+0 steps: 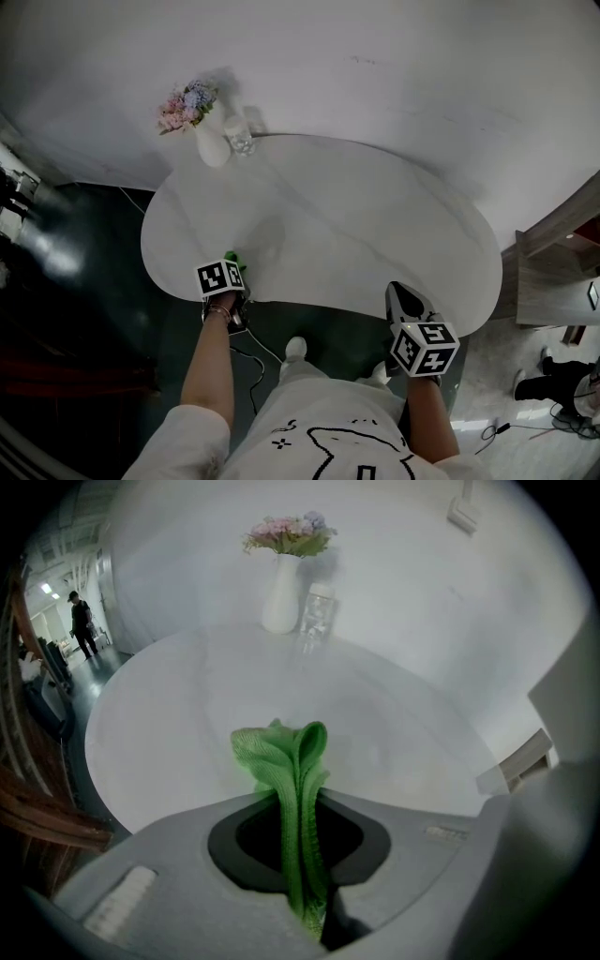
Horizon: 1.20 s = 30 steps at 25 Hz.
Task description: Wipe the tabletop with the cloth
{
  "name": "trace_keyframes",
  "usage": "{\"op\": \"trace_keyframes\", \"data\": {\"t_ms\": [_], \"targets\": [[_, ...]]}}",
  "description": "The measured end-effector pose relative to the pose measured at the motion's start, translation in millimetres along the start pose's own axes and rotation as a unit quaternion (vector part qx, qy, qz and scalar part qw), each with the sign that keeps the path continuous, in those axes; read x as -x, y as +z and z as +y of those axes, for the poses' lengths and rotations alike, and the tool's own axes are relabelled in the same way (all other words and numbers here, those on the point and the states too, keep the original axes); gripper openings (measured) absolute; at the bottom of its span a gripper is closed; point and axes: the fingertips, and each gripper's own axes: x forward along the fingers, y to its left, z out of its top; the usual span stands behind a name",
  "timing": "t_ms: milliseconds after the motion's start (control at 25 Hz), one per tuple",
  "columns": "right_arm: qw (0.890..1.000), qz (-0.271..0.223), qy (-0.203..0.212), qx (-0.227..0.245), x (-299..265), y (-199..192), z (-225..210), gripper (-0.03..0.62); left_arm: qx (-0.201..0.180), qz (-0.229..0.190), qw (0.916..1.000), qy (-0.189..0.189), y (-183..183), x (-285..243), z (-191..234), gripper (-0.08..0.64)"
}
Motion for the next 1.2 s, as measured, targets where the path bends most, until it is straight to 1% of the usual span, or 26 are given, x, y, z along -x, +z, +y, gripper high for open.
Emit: {"op": "trace_keyframes", "data": {"t_ms": [160, 400, 640, 800, 1200], "targets": [[1.0, -0.005, 0.0, 0.0, 4.2, 2.6, -4.8, -0.005, -0.009, 0.002, 1.0, -0.002, -3.7, -0.7, -15.2, 0.049], [1.0, -0.011, -0.006, 0.0, 17.4, 4.1, -18.2, -0.005, -0.011, 0.006, 0.9998, -0.014, -11.0, -1.8, -37.7, 0.049], [1.0, -0.015, -0.007, 0.002, 26.6, 6.0, -28.7, -0.005, -0.025, 0.007, 0.9994, -0.023, -16.7, -3.6, -63.0, 0.049], [1.0, -0.015, -0.007, 0.005, 32.7, 6.3, -35.8, -0.005, -0.033, 0.006, 0.9992, -0.023, -19.6, -4.1, -75.3, 0.049], [1.0, -0.013, -0.011, 0.006, 49.9, 4.9, -62.3, -0.005, -0.037, 0.003, 0.999, -0.024, -27.9, -4.5, -104.0, 0.049]]}}
